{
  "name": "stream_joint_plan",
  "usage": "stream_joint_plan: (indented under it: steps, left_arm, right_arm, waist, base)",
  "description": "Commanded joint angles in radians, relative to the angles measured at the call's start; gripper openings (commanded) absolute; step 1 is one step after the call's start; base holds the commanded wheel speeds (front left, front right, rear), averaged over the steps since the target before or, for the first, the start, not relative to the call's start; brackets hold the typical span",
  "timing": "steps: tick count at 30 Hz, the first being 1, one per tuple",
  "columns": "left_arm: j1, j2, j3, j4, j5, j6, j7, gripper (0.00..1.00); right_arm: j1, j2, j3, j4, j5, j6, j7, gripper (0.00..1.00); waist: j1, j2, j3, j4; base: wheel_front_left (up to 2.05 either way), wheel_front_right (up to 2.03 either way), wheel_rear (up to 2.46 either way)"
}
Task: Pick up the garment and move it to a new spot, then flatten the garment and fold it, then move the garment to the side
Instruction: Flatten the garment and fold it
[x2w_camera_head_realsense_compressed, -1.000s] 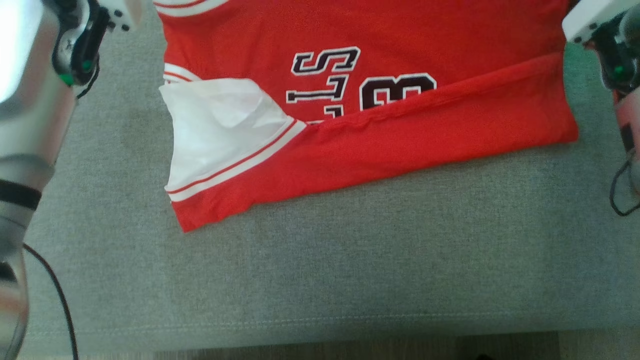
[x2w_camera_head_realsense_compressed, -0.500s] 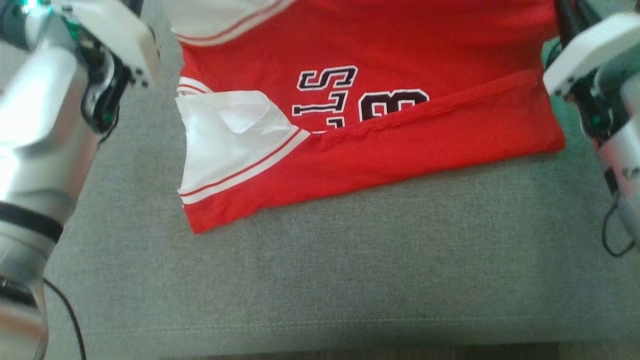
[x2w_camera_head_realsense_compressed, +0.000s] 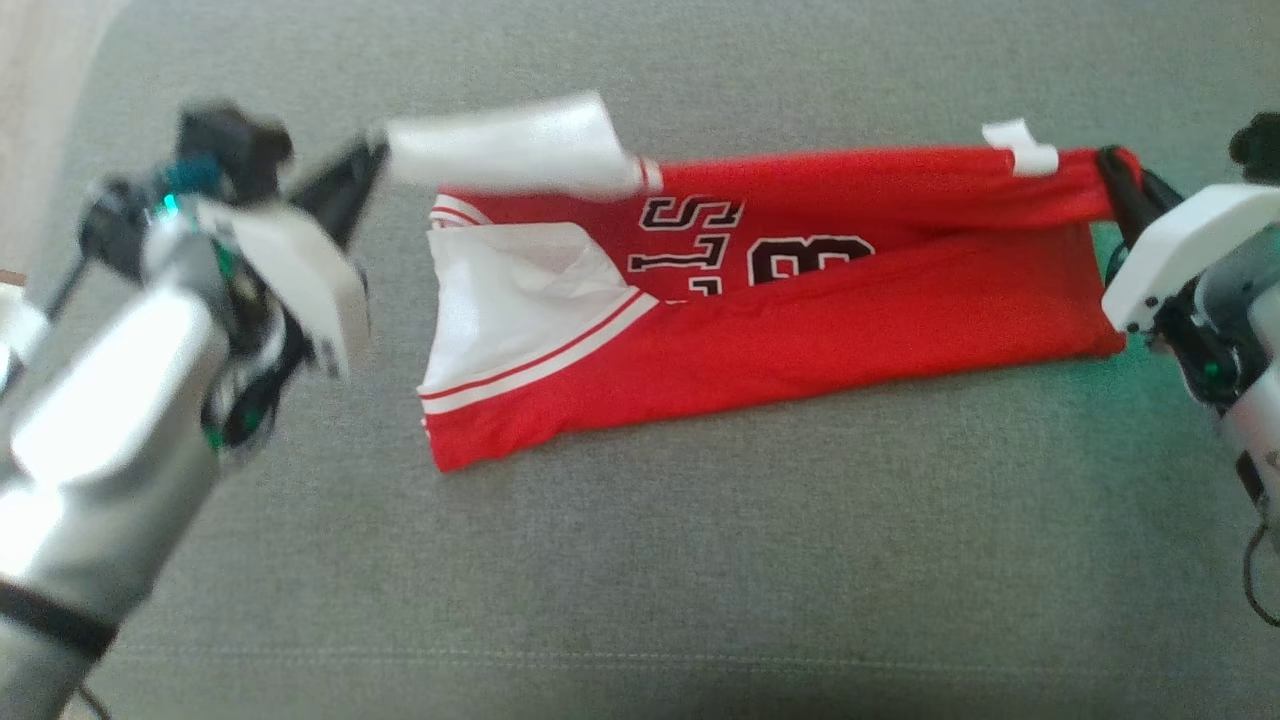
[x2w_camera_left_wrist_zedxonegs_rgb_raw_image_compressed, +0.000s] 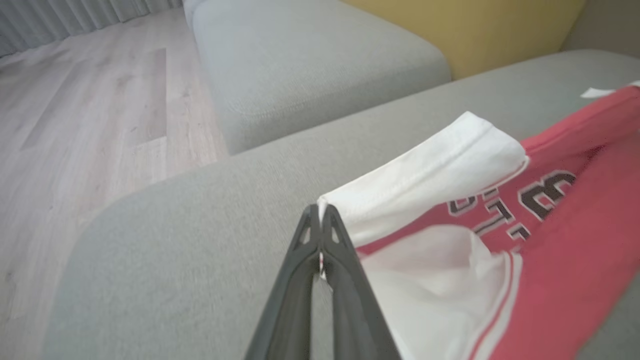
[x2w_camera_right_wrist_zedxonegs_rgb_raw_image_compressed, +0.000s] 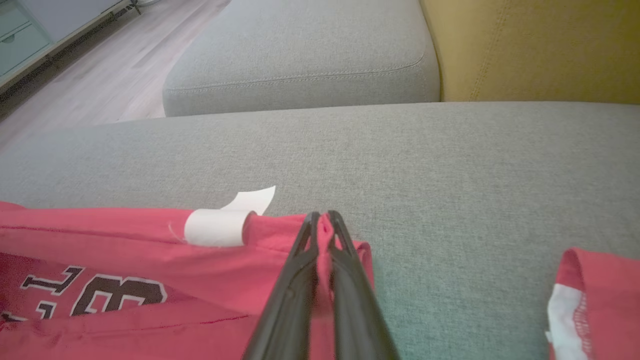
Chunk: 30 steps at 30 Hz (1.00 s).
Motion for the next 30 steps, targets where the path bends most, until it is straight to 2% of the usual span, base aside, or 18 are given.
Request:
stream_joint_plan:
  steps: [1, 9, 13, 19, 27, 28, 29, 30]
  left_arm:
    - [-0.013, 0.062, 0.032, -0.052, -0.004, 0.014, 0.012, 0.0]
    - [0.15, 0.157, -0.015, -0.284, -0.029, 0.073, 0.109, 0.0]
    - [0.203, 0.177, -0.031, -0.347, -0.038, 0.101, 0.134, 0.0]
    - [0.239, 0.186, -0.052, -0.373, -0.045, 0.117, 0.16, 0.0]
    - [0.252, 0.17, -0.068, -0.324, -0.025, 0.133, 0.139, 0.0]
    - [0.254, 0.166, -0.071, -0.315, -0.022, 0.133, 0.134, 0.0]
    - [0.256, 0.161, -0.072, -0.306, -0.022, 0.135, 0.131, 0.0]
    - [0.257, 0.155, -0.072, -0.297, -0.021, 0.138, 0.126, 0.04]
  right_arm:
    - [0.008, -0.026, 0.013, -0.018, 0.008, 0.007, 0.002, 0.0]
    - [0.054, -0.074, 0.092, -0.028, 0.04, 0.007, 0.089, 0.0]
    - [0.077, -0.096, 0.123, -0.039, 0.074, 0.007, 0.162, 0.0]
    - [0.081, -0.115, 0.16, -0.058, 0.085, 0.007, 0.201, 0.0]
    - [0.089, -0.129, 0.19, -0.096, 0.132, 0.007, 0.262, 0.0]
    - [0.088, -0.131, 0.192, -0.101, 0.137, 0.007, 0.267, 0.47]
    - [0.088, -0.132, 0.189, -0.102, 0.146, 0.007, 0.271, 1.0]
    - [0.088, -0.133, 0.188, -0.104, 0.153, 0.007, 0.275, 1.0]
  waist:
    - [0.0, 0.0, -0.012, 0.01]
    - [0.0, 0.0, -0.048, 0.014]
    - [0.0, 0.0, -0.061, 0.007]
    - [0.0, 0.0, -0.064, -0.003]
    - [0.0, 0.0, -0.057, -0.016]
    - [0.0, 0.0, -0.057, -0.018]
    - [0.0, 0.0, -0.058, -0.02]
    - [0.0, 0.0, -0.059, -0.023]
  base:
    - [0.0, 0.0, 0.0]
    - [0.0, 0.0, 0.0]
    - [0.0, 0.0, 0.0]
    - [0.0, 0.0, 0.0]
    - [0.0, 0.0, 0.0]
    - [0.0, 0.0, 0.0]
    - [0.0, 0.0, 0.0]
    - [0.0, 0.0, 0.0]
